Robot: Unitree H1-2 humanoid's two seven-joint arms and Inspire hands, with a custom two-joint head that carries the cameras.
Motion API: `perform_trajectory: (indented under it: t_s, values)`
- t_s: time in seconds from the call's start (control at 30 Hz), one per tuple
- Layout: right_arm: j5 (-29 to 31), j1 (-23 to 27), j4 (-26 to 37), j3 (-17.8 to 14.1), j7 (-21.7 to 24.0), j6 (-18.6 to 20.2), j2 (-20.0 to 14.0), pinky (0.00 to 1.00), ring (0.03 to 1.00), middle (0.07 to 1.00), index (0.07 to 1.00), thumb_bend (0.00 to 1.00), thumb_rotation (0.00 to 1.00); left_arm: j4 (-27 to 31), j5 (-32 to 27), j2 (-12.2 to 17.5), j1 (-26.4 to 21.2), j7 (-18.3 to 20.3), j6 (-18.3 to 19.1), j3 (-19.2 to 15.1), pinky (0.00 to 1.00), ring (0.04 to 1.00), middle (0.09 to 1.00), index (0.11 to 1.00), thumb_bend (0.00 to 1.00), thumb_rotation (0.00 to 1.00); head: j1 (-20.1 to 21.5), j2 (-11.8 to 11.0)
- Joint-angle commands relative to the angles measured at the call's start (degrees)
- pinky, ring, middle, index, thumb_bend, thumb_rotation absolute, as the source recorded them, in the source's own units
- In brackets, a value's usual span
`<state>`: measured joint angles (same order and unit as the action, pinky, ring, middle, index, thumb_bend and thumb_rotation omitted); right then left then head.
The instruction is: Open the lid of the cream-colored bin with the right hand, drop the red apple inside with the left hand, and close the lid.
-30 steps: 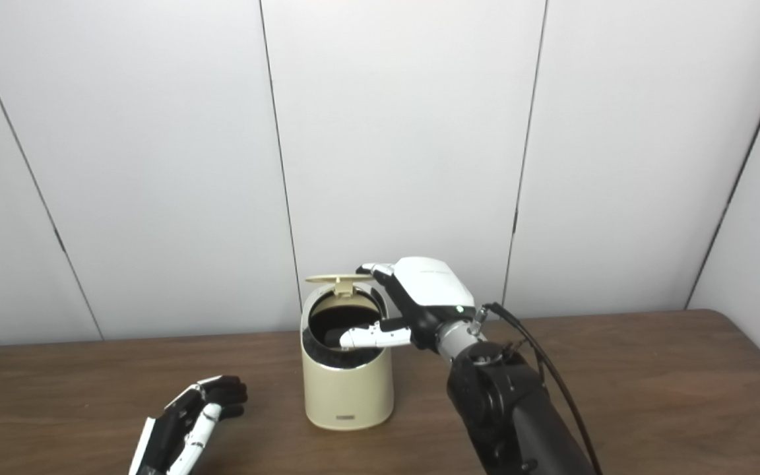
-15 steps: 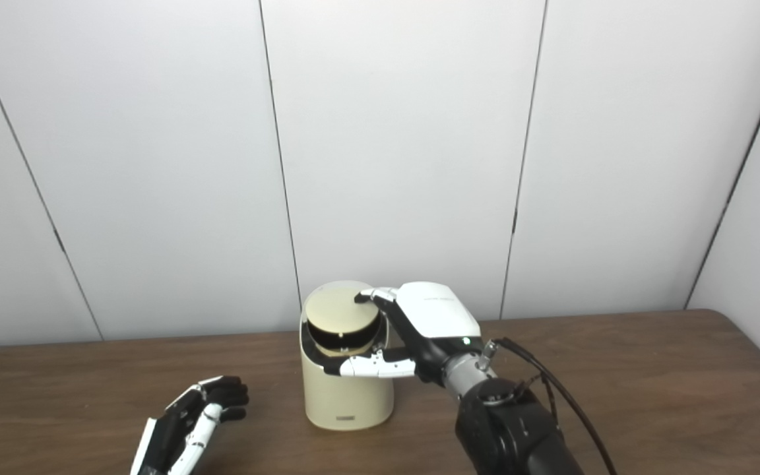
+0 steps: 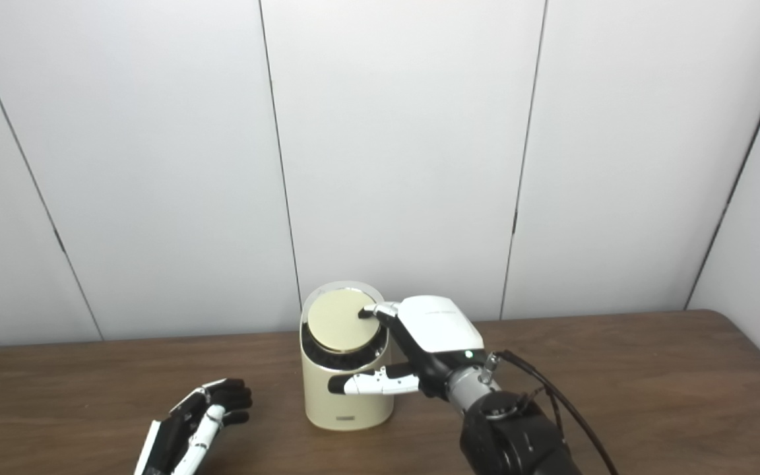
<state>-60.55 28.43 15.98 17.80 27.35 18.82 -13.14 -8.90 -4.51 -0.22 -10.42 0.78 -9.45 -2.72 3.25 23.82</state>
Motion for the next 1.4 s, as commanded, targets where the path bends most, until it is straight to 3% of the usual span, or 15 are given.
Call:
perform_trajectory:
  t_s: [0.0, 0.3, 0.47, 0.63, 0.8, 1.13, 1.37]
  values:
    - [0.5, 0.3, 1.5, 0.0, 0.7, -0.6, -0.5, 0.79, 0.862, 0.850, 0.822, 0.75, 0.87, 0.8, -0.3, -0.9, 1.0, 0.0, 0.1, 0.5, 0.67, 0.685, 0.669, 0.648, 0.40, 0.51, 0.0, 0.0]
    - [-3.5, -0.7, 2.5, 3.3, 1.9, -2.7, -1.2, 0.82, 0.882, 0.875, 0.826, 0.75, 0.82, 1.0, 0.3, -1.1, 0.9, -0.5, 0.4, 0.6, 0.66, 0.687, 0.674, 0.654, 0.38, 0.51, -0.1, 0.0]
    - [-4.5, -1.6, 2.9, 4.1, 0.2, -3.6, -0.7, 0.83, 0.900, 0.899, 0.798, 0.78, 0.79, 1.3, 0.0, -1.2, 0.8, -0.5, 0.9, 0.6, 0.65, 0.682, 0.673, 0.656, 0.37, 0.51, -0.2, 0.0]
    - [-7.6, -1.6, 2.7, 5.2, 0.1, -4.0, -0.8, 0.86, 0.987, 0.966, 0.776, 0.79, 0.82, 1.4, 0.0, -1.4, 0.8, -0.5, 1.2, 0.6, 0.66, 0.688, 0.675, 0.655, 0.37, 0.51, -0.3, 0.1]
    - [-11.4, -1.3, 2.1, 6.0, 0.0, -4.8, -0.4, 0.99, 1.000, 0.999, 0.764, 0.81, 0.84, 1.3, 0.3, -1.6, 0.6, -0.7, 1.3, 0.7, 0.66, 0.684, 0.675, 0.658, 0.37, 0.51, -0.3, 0.0]
    - [-20.4, 0.1, 1.6, 7.9, 2.3, -7.5, -0.1, 1.00, 1.000, 1.000, 0.704, 0.86, 0.90, 1.0, 0.1, -1.8, 0.5, -0.5, 1.2, 0.8, 0.65, 0.683, 0.680, 0.661, 0.37, 0.52, -0.4, 0.2]
    - [-22.9, 0.7, 1.6, 7.7, 5.1, -9.9, 0.1, 1.00, 1.000, 1.000, 0.686, 0.91, 0.91, 1.6, 0.2, -2.1, 0.7, -0.8, 1.9, 0.8, 0.64, 0.682, 0.679, 0.660, 0.38, 0.52, -0.4, 0.4]
